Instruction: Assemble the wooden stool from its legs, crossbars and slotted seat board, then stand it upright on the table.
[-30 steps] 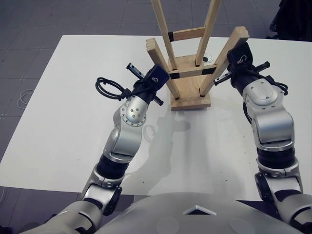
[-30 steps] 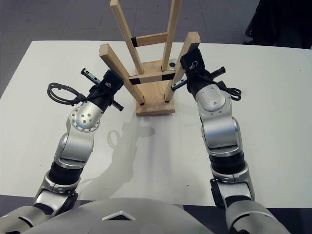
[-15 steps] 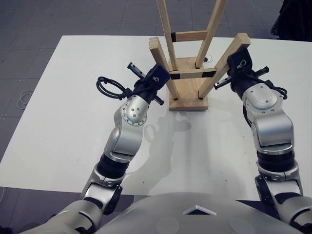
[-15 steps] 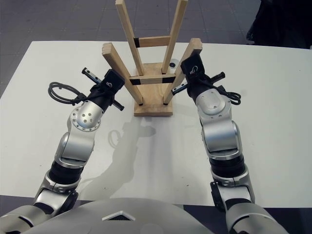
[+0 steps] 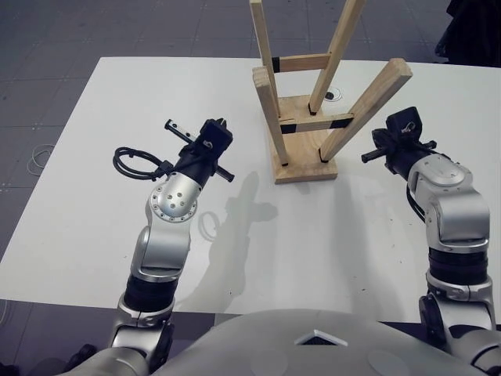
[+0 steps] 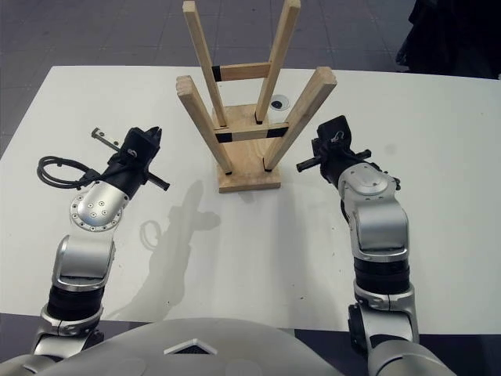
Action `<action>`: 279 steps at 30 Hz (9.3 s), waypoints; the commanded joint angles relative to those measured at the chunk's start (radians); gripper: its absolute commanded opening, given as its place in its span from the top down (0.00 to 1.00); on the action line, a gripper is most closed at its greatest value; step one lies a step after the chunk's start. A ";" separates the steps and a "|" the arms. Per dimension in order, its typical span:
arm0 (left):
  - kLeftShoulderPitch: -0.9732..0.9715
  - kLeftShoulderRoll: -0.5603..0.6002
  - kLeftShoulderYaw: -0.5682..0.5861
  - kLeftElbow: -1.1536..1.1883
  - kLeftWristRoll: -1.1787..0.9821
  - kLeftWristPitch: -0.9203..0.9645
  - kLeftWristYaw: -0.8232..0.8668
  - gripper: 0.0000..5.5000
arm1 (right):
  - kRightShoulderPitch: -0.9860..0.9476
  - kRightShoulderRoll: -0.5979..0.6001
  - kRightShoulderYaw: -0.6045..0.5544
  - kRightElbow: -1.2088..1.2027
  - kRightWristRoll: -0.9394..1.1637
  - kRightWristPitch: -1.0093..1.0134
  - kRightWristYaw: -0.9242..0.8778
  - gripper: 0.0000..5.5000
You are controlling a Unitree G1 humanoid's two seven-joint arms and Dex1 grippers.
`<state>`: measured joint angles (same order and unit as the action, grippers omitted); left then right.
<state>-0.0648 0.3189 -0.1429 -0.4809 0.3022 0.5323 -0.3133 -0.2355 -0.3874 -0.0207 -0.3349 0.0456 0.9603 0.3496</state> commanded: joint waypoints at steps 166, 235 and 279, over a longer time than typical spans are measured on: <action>-0.044 0.052 -0.121 0.471 -0.184 -0.372 -0.242 0.75 | -0.348 -0.021 0.224 1.041 -0.088 -0.910 0.439 0.97; -0.197 0.401 0.169 0.289 -0.863 -0.106 -0.843 0.40 | -0.248 -0.432 -0.051 0.331 0.486 -0.297 0.974 0.63; -0.309 0.356 0.181 0.441 -0.974 -0.053 -1.026 0.40 | -0.194 -0.371 -0.012 0.317 0.650 -0.325 1.101 0.63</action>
<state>-0.3814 0.6597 0.0346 -0.0312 -0.6639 0.4661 -1.3217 -0.4323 -0.7483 -0.0347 -0.0265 0.6915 0.6355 1.4366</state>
